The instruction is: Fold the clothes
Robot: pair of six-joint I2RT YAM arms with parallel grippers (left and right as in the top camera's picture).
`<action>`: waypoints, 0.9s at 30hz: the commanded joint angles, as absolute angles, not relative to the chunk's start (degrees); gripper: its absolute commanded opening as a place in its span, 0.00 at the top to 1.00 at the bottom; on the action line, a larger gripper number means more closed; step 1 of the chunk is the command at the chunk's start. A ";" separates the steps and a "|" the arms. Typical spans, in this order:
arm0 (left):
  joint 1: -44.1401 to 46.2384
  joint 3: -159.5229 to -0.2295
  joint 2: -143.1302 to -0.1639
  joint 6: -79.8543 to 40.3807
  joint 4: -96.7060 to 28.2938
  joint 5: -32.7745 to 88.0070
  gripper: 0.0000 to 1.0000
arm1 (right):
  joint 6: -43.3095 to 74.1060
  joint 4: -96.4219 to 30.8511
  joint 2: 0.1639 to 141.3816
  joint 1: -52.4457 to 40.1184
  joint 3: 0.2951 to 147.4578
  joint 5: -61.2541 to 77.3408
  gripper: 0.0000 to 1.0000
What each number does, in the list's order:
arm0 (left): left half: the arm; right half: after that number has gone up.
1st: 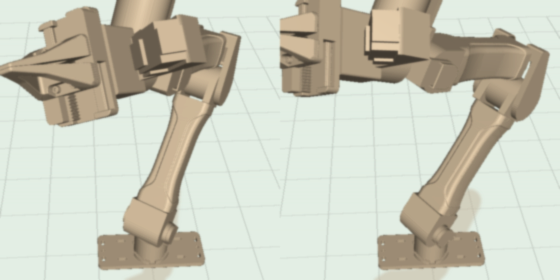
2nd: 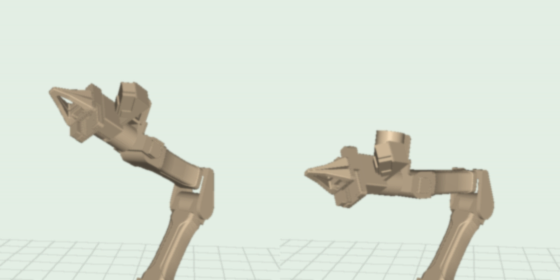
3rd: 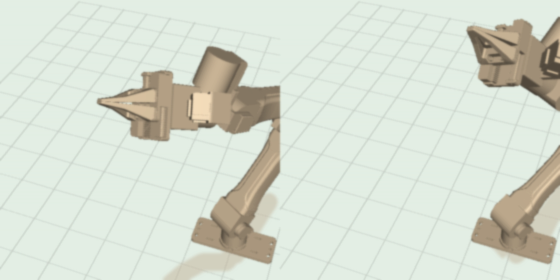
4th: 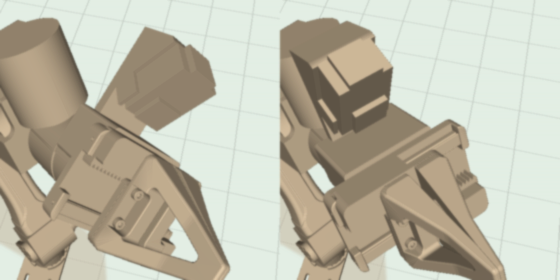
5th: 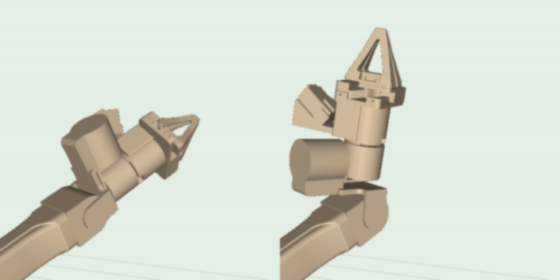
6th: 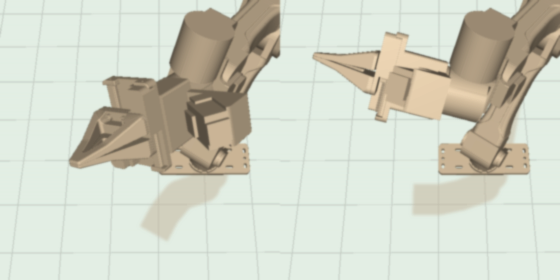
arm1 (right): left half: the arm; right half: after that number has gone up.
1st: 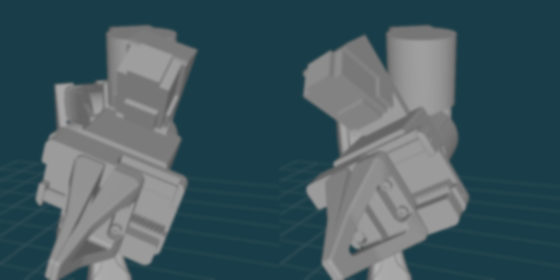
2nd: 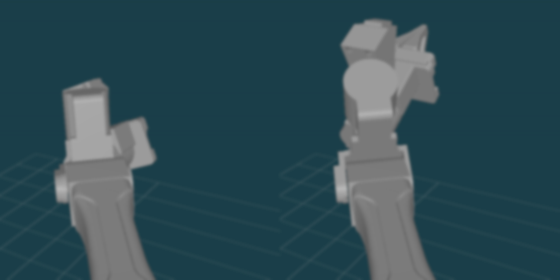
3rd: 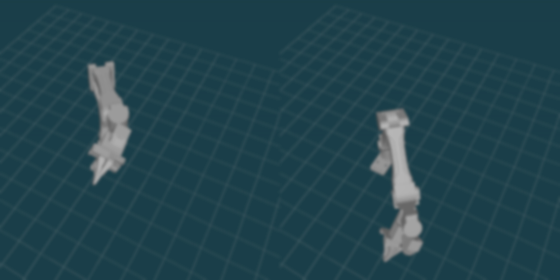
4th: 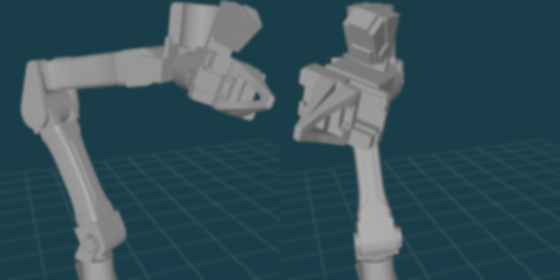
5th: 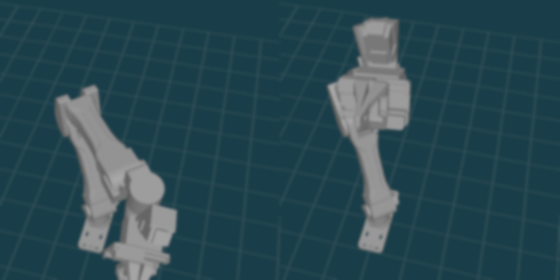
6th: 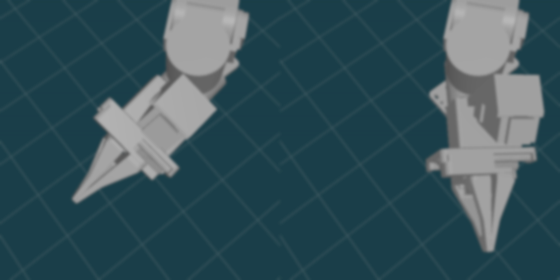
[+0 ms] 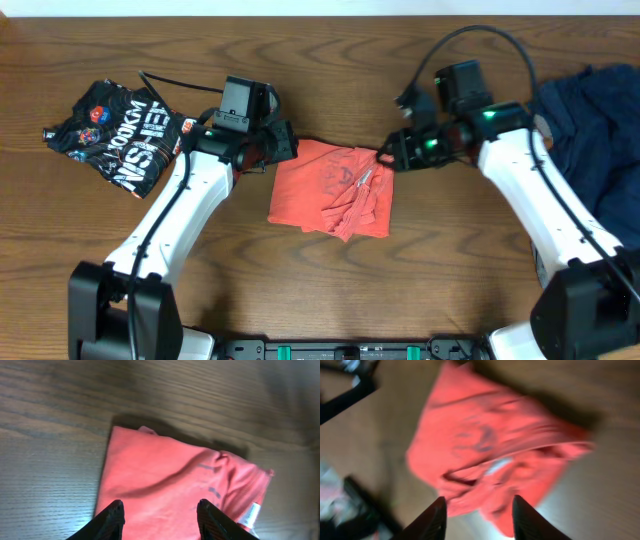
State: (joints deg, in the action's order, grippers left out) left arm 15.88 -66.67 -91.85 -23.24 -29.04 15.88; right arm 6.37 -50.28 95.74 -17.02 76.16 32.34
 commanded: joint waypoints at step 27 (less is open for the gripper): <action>17.98 -64.71 -106.32 -22.37 -34.50 14.31 0.51 | 15.55 -66.26 110.54 -26.17 75.61 -6.31 0.60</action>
